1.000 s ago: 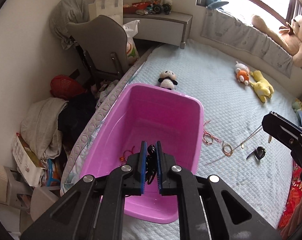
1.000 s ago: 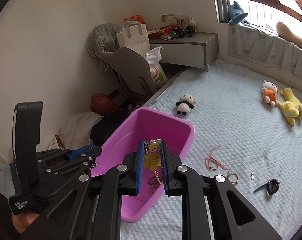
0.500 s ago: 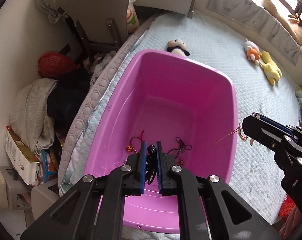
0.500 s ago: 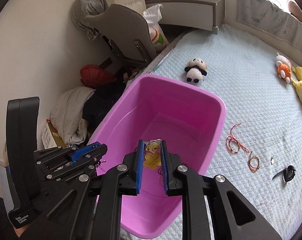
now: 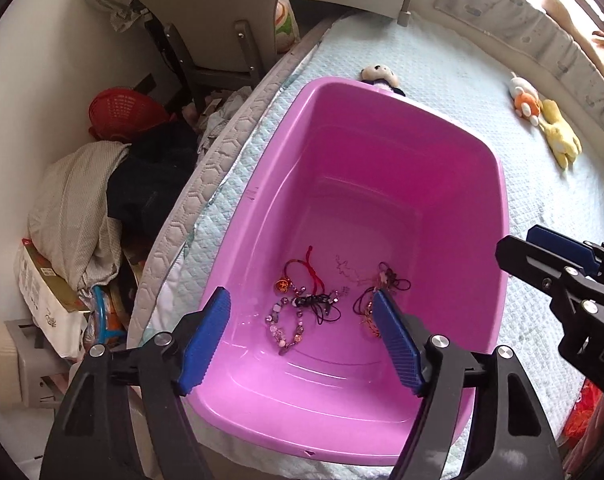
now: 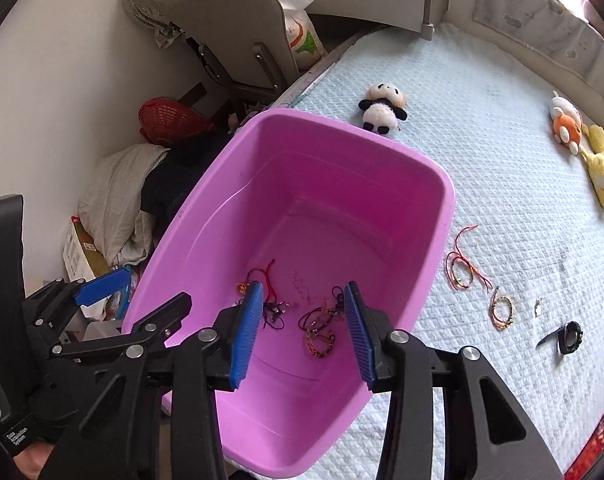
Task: Organize jewelry
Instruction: 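Open the left tool inside the tub while the right tool opens, dropping both pieces, then move both open tools back over the braided bracelet and black wristwatch, then grasp the orange braided bracelet with the left tool while the right tool grasps the black wristwatch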
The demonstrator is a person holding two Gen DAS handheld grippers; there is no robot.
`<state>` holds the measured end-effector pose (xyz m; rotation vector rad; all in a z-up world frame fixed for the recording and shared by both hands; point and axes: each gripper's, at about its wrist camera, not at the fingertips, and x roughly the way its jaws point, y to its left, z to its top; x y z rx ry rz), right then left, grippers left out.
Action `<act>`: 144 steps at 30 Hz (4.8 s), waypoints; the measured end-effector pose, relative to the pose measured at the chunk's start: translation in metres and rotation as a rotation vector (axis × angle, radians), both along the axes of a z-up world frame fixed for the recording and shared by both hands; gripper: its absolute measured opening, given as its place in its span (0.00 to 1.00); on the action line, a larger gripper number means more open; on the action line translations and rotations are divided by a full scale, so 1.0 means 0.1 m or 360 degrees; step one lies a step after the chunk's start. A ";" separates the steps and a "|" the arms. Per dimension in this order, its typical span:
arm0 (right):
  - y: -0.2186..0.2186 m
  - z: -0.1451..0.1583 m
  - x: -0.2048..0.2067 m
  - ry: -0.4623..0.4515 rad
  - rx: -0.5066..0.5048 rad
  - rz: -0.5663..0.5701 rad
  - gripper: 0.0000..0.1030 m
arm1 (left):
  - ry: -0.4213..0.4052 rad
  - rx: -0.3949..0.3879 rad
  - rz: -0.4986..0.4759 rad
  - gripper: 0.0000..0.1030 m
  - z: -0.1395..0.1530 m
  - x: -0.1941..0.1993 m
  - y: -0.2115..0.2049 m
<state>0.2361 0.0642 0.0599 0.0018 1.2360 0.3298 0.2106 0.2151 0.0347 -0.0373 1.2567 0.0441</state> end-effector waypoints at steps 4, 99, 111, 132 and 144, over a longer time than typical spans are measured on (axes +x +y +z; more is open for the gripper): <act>-0.07 0.04 -0.05 0.0016 0.0007 -0.0051 0.45 | 0.0007 0.0004 0.0026 0.72 0.01 -0.02 0.07; -4.98 -2.09 -1.23 -0.0397 -0.0108 -0.0660 0.65 | -0.0322 -0.0053 -0.0255 0.93 -1.93 -0.29 -4.14; -4.97 -2.57 -0.78 -0.0449 -0.0153 -0.0642 0.65 | -0.0406 0.0012 -0.0249 0.93 -2.40 0.07 -4.30; -5.02 -2.82 -0.40 -0.0466 -0.0108 -0.0677 0.65 | -0.0474 0.0067 -0.0255 0.94 -2.64 0.39 -4.43; -4.97 -2.87 -0.33 -0.0495 -0.0163 -0.0658 0.64 | -0.0514 0.0048 -0.0300 0.74 -2.63 0.39 -4.51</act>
